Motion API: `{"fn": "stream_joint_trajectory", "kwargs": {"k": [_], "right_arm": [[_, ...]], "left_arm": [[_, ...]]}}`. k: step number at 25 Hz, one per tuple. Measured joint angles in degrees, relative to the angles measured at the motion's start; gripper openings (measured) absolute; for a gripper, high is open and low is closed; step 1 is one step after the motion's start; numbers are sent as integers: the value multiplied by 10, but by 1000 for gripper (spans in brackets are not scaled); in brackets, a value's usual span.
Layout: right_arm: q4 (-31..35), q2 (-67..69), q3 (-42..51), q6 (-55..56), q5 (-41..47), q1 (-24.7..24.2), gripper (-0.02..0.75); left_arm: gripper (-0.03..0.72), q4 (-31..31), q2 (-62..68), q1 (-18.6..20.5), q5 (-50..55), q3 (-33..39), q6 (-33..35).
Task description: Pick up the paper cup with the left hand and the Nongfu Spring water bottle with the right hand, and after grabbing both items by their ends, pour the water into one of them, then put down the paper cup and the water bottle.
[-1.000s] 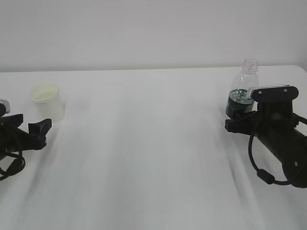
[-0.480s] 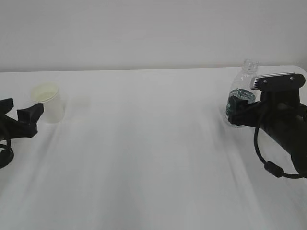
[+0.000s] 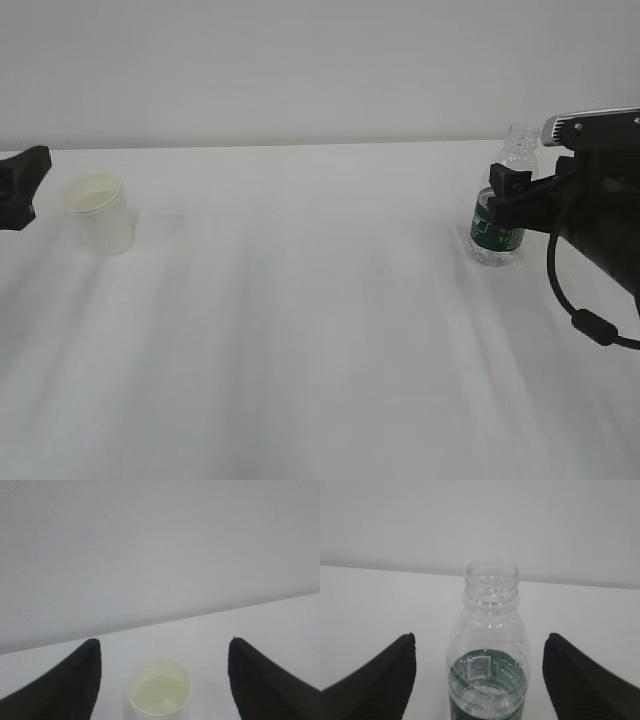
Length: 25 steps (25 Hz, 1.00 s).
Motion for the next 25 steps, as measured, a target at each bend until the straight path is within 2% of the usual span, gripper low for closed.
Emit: {"fn": "stream_joint_trajectory", "kwargs": {"k": [14,20,25], "right_arm": [[2,-174,2,-17,107,0,592],[13,-255,6,-37,185,0,592],[14,-306,6,-39,279,0,592]], "left_arm": [[568,-28,-197,0,104,0,-4],[568,-40,-295,0,242,-24,-4],[568,-58,-370,0,411,-68,-4]]}}
